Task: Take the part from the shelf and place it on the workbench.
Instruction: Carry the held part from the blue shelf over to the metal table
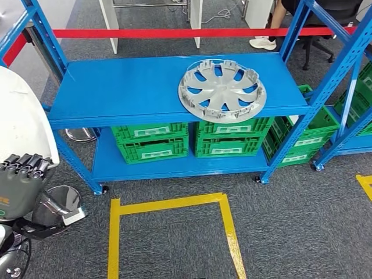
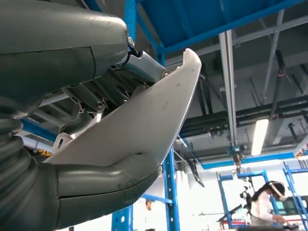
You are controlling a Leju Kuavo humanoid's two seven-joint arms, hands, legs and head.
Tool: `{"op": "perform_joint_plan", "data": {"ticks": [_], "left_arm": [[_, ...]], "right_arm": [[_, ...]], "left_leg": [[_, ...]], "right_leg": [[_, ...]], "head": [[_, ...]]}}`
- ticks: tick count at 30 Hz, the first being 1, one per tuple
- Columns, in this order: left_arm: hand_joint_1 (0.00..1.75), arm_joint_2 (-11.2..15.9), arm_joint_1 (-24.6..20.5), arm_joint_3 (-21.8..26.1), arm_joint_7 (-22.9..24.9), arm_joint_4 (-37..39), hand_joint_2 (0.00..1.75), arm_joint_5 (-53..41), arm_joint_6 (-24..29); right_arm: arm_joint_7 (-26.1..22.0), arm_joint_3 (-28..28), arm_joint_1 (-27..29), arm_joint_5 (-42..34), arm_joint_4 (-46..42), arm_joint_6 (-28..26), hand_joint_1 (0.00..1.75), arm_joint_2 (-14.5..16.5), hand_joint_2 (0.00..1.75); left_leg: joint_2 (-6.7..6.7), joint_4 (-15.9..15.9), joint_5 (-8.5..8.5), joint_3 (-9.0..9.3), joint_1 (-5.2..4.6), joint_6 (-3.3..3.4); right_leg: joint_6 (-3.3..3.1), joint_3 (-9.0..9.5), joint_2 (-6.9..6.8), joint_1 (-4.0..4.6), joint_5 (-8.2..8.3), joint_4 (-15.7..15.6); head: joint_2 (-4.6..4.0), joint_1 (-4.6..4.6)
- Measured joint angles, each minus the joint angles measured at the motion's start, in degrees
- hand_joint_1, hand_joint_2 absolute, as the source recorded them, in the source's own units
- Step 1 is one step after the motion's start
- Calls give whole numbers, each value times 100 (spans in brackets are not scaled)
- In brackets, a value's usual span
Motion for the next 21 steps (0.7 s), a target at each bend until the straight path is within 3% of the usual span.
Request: {"op": "perform_joint_plan", "data": {"ticks": [1,2,3,4,5,7,9,10,12,14,15,16,17,19,21], "left_arm": [[175,-10,9,1,-2,0,175,1,0],[175,-19,16,2,-4,0,175,0,0],[175,-25,21,4,-7,0,175,1,0],[175,-28,23,11,-9,-1,175,2,0],[175,-30,24,22,-11,-4,175,2,0],[175,-30,22,45,-14,-11,175,5,-1],[175,-32,23,55,-17,-15,175,13,-4],[175,-36,27,57,-20,-15,175,21,-9],[175,-50,33,61,-25,-15,175,37,-24],[175,-78,33,63,-28,-15,175,46,-42],[175,-94,34,63,-29,-15,175,47,-49],[175,-112,34,64,-30,-15,175,49,-55],[175,-129,36,68,-28,-15,175,49,-60],[175,-156,41,95,-15,-15,175,54,-69],[175,-163,73,147,15,-19,175,64,-69]], "right_arm": [[-1,-1,-2,0,0,-3,0,-1,0],[-1,-2,-2,0,0,-5,0,-2,0],[-1,-2,-3,0,0,-7,0,-2,0],[-1,-1,-7,1,0,-7,0,-3,0],[-1,-1,-13,2,0,-8,0,-7,0],[-3,-6,-34,4,-2,-14,0,-13,0],[-3,-12,-37,4,-10,-32,0,-15,0],[-1,-13,-31,3,-17,-47,0,-15,0],[13,-12,-18,2,-32,-88,0,-19,0],[44,-13,-20,6,-41,-131,0,-23,0],[64,-13,-23,10,-46,-150,0,-24,0],[86,-14,-26,15,-51,-169,0,-27,0],[103,-14,-29,21,-58,-189,0,-29,0],[130,-14,-33,35,-76,-214,0,-32,0],[149,-14,-45,54,-98,-224,0,-32,0]], "left_leg": [[0,16,68,-100,-6,-3],[0,35,134,-197,-10,-11],[-2,54,194,-286,-13,-23],[-4,76,247,-360,-19,-41],[-4,99,298,-418,-28,-64],[0,127,412,-497,-41,-113],[-3,131,501,-551,-34,-170],[-6,169,430,-584,-26,-201],[-12,550,-53,-683,0,-263],[-11,1279,-630,-785,23,-311],[-11,1588,-732,-794,30,-324],[-11,1750,-697,-740,35,-329],[-11,1710,-564,-605,38,-327],[-12,1096,-328,-119,38,-303],[-18,367,-361,333,18,-259]], "right_leg": [[-3,59,1,4,96,128],[-13,213,2,7,279,56],[-29,460,4,9,456,-208],[-51,778,11,12,528,-611],[-73,1118,18,18,498,-1086],[-118,1497,32,38,329,-1718],[-178,1456,21,40,338,-1831],[-217,1402,9,35,390,-1821],[-291,1270,-29,19,517,-1821],[-324,1140,-50,30,643,-1793],[-324,1058,-57,35,703,-1763],[-323,961,-63,38,756,-1722],[-318,851,-68,40,802,-1672],[-298,663,-72,42,868,-1571],[-252,543,-66,54,938,-1506]], "head": [[0,2],[1,2],[0,3],[1,2],[1,0],[1,-1],[0,3],[0,-1],[1,-25],[1,-48],[1,-48],[2,-50],[1,-50],[0,-50],[-1,-45]]}}
